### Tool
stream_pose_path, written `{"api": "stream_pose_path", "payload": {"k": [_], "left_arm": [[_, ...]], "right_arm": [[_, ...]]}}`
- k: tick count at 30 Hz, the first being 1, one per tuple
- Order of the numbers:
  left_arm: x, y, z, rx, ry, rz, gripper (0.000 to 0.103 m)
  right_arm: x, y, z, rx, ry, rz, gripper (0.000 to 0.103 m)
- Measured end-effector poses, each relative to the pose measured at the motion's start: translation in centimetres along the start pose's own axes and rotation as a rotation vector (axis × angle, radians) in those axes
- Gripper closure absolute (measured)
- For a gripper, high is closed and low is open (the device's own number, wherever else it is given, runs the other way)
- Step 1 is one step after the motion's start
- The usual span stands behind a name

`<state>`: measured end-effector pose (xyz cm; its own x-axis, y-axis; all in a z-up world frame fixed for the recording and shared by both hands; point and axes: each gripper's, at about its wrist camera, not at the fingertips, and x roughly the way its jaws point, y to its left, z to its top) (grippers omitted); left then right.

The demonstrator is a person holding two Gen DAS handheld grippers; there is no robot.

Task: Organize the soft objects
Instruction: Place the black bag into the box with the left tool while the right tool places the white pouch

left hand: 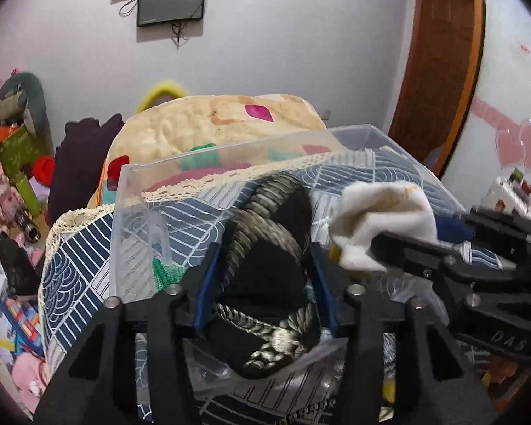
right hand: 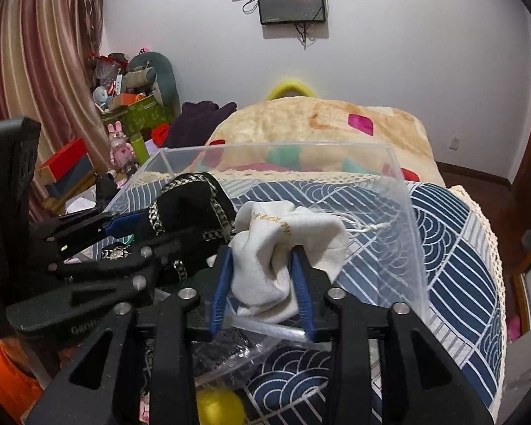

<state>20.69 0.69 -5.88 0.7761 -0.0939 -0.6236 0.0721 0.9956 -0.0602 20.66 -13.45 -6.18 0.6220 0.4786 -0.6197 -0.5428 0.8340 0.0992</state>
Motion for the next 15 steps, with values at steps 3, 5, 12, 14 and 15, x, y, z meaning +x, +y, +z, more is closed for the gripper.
{"api": "stream_pose_path", "payload": {"k": [3,5,12,14,15], "left_arm": [[-1.3,0.2,-0.4,-0.015,-0.035,0.000,0.024],[-2.0,0.3,-0.6,-0.020,-0.042,-0.007,0.024],[-5.2,0.9,-1.0,-0.041,-0.094,0.014,0.016],[-6.1,1.1,-1.1,-0.054,-0.117,0.018,0.014],[-6.6,1.2,-1.2,-0.057,-0.126,0.019,0.014]], "right_arm": [[-1.0,-0.2,-0.1,-0.002,-0.029,-0.021,0.060],[-1.8,-0.4,-0.2,-0.003,-0.048,-0.027,0.058],[-4.6,-0.8,-0.5,0.010,-0.125,-0.034,0.045],[-5.5,-0.7,-0.8,0.007,-0.149,-0.035,0.040],[-5.8,-0.7,-0.8,0.007,-0.156,-0.034,0.037]]}}
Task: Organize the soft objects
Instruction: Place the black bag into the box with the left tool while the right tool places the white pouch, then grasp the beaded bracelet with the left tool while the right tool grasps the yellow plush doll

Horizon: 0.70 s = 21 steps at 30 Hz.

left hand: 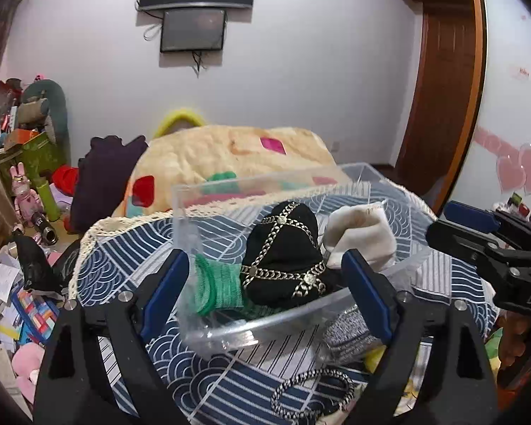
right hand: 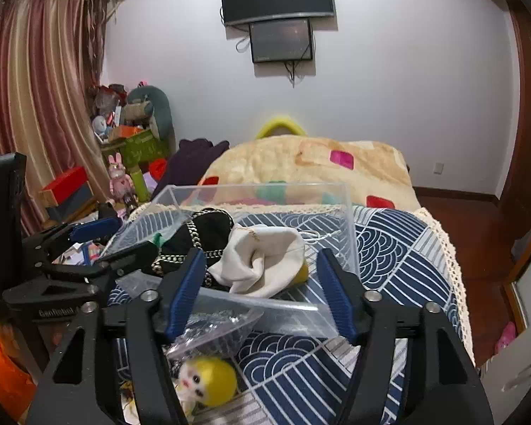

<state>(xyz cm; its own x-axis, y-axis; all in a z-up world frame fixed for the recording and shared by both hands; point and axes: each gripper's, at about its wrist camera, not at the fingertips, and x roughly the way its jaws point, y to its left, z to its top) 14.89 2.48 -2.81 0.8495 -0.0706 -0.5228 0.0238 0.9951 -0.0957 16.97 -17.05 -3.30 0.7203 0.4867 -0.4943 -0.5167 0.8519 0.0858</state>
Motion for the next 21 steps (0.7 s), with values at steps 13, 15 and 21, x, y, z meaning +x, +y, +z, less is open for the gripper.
{"api": "stream_pose_path", "payload": {"k": [13,15,21], "left_arm": [[-2.7,-0.5,-4.4,0.015,0.010,-0.021,0.011],[-2.4,-0.5,-5.4,0.013,0.026,-0.022,0.011],[-1.1,-0.1,-7.5,-0.008,0.083,-0.033,0.032]], "right_arm": [[-1.5,0.8,-3.7,-0.006,0.024,0.033,0.034],[-1.4,0.8,-4.5,-0.007,0.037,0.034,0.034],[0.1,0.7,-6.4,0.032,0.098,0.055,0.034]]}}
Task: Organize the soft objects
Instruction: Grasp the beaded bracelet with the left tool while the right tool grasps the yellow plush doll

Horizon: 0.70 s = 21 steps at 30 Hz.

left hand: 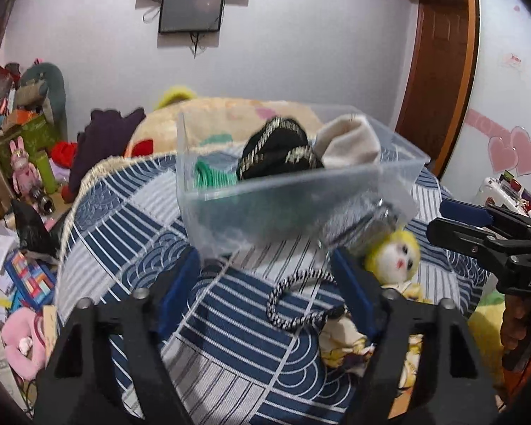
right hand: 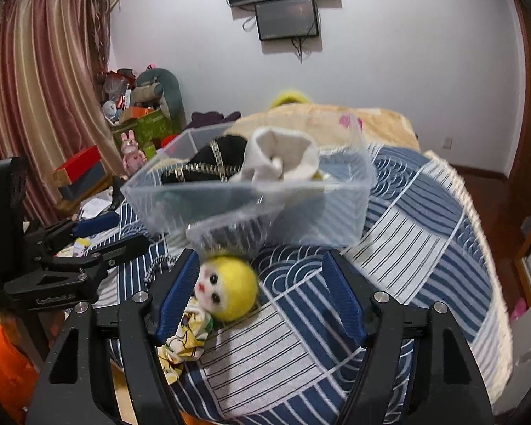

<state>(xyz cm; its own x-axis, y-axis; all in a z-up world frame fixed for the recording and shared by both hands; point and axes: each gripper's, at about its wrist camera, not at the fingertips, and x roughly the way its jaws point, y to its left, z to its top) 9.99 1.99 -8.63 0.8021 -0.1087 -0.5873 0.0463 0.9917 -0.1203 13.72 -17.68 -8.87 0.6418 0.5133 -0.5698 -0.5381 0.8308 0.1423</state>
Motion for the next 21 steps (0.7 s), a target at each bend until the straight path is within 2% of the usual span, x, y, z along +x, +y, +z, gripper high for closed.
{"api": "stream_pose_path", "payload": {"k": [5,10,12,14,15,17,21], "left_arm": [[1.4,0.4,-1.0,-0.016,0.056,-0.026,0.050],[2.8,0.1,-1.8,-0.018,0.105,-0.057,0.063],[2.9,-0.2,-1.9,-0.011,0.095,-0.052,0.066],[2.8,-0.7,-2.1,0.002,0.098,-0.067,0.080],[2.7,-0.9,-2.2,0.010,0.098,-0.069,0.082],[2.5,-1.1,-2.3,0.019,0.095,-0.072,0.092],[2.2,-1.3,-2.4,0.014,0.091,-0.077,0.095]], "right_arm": [[1.3,0.5,-0.6,0.003,0.039,0.030,0.034],[2.6,1.4,-1.1,-0.004,0.074,0.047,0.035],[3.1,1.6,-1.2,-0.007,0.084,0.049,0.040],[3.5,1.7,-1.3,-0.003,0.099,0.055,0.047],[3.6,1.7,-1.3,-0.001,0.105,0.060,0.051],[3.7,1.7,-1.4,0.002,0.115,0.070,0.057],[3.6,1.9,-1.5,-0.012,0.109,0.073,0.062]]}}
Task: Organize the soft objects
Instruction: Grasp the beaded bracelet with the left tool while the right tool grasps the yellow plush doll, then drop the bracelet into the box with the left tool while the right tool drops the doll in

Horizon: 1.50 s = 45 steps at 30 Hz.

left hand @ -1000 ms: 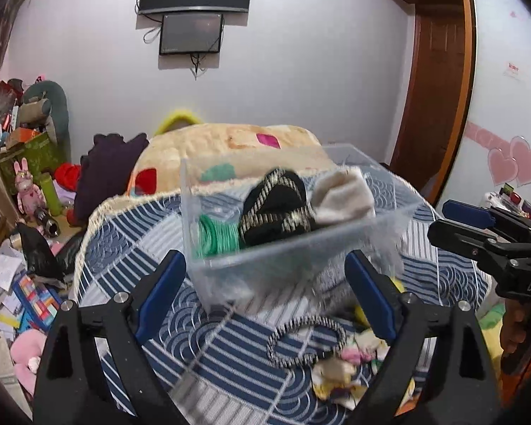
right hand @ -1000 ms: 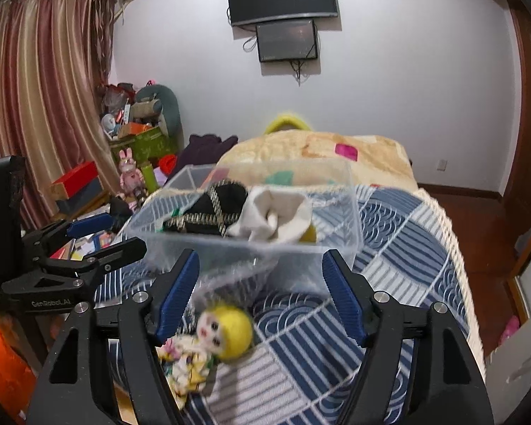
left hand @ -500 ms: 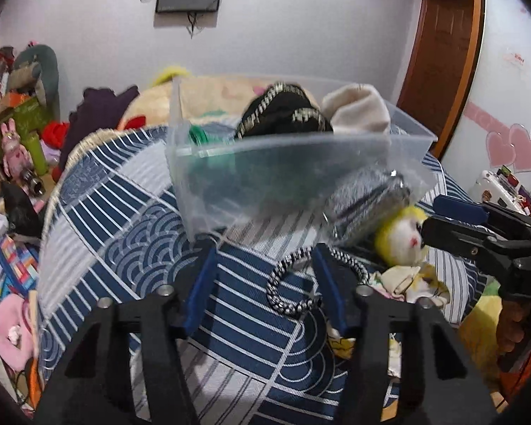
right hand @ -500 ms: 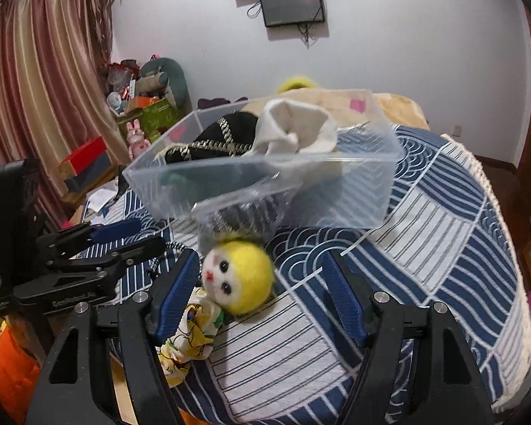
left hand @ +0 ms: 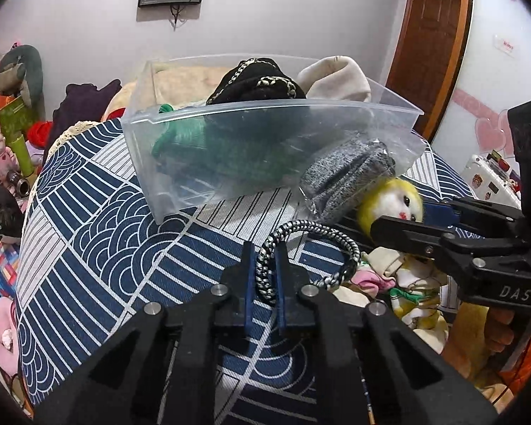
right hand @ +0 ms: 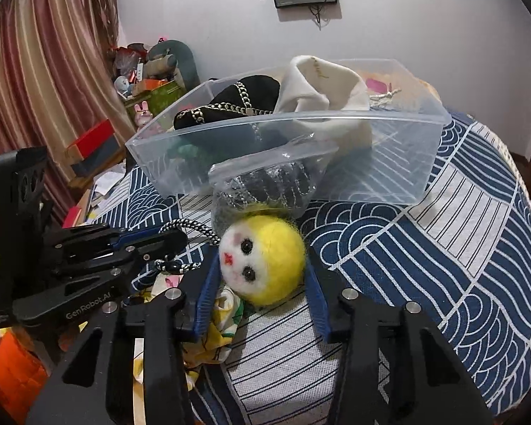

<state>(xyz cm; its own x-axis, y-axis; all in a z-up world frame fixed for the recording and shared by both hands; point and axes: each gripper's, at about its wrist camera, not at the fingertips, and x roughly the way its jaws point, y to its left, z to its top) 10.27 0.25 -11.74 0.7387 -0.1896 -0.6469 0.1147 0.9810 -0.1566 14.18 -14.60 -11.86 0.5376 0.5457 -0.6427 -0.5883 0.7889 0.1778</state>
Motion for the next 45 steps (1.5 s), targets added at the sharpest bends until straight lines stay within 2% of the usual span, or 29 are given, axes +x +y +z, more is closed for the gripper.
{"api": "stream_pose_path", "payload": {"k": [8,17,24,32,38,45], "left_arm": [[-2.1,0.4,0.3,-0.016,-0.067,0.015,0.097],[-5.8,0.8,1.6,-0.031,-0.174,0.039,0.097],[-7.4,1.6,4.0,-0.036,-0.250,0.084,0.097],[-7.4,2.7,6.6,-0.050,-0.292,0.154,0.097],[-6.2,3.5,7.9,-0.059,-0.291,0.188,0.097],[-4.2,4.5,8.9,-0.088,-0.271,0.209,0.097]], "right_arm": [[-1.5,-0.3,-0.4,0.006,-0.031,-0.022,0.063],[-4.6,-0.8,0.2,0.007,-0.124,-0.074,0.063],[-6.7,-1.5,2.1,0.024,-0.221,-0.115,0.063],[-7.4,-1.9,4.3,0.025,-0.285,-0.143,0.063],[-6.6,-2.6,5.8,0.036,-0.290,-0.168,0.063],[-3.2,-4.5,6.8,0.102,-0.214,-0.170,0.063]]}}
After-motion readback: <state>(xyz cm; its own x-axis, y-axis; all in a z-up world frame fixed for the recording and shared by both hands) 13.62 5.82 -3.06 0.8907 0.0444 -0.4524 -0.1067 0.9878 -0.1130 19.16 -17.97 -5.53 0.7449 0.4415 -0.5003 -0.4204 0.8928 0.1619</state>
